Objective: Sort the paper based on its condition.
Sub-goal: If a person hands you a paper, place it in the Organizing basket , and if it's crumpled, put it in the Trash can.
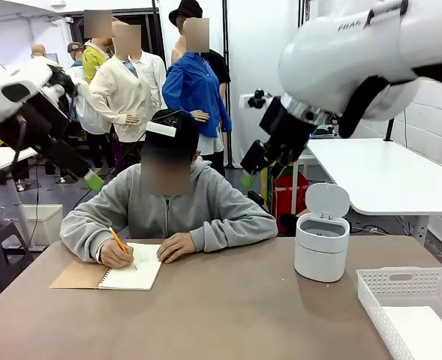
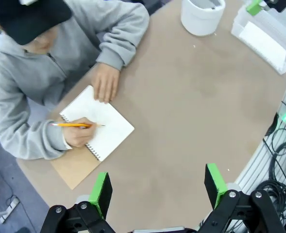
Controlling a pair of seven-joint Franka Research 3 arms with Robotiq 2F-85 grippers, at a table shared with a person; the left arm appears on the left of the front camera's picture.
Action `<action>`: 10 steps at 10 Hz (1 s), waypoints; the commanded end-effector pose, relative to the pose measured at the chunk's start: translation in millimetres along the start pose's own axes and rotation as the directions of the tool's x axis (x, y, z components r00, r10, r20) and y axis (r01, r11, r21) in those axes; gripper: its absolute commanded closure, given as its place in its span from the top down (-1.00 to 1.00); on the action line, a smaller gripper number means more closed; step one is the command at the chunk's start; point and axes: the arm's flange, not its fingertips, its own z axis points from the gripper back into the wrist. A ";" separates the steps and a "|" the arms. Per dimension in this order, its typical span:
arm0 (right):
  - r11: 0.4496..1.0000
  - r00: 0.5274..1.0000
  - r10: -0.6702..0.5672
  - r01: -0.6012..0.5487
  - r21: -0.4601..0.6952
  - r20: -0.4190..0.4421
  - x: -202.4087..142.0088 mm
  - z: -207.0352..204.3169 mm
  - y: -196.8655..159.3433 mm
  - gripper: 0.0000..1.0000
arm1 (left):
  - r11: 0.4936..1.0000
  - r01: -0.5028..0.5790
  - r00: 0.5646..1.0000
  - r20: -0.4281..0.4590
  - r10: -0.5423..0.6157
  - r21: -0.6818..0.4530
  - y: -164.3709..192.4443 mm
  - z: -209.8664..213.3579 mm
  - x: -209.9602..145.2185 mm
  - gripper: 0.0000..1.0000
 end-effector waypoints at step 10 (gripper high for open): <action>1.000 1.000 0.012 -0.012 0.016 0.029 10.5 20.5 -0.9 1.00 | 1.000 -0.012 0.999 0.030 0.011 0.025 9.1 16.1 5.0 1.00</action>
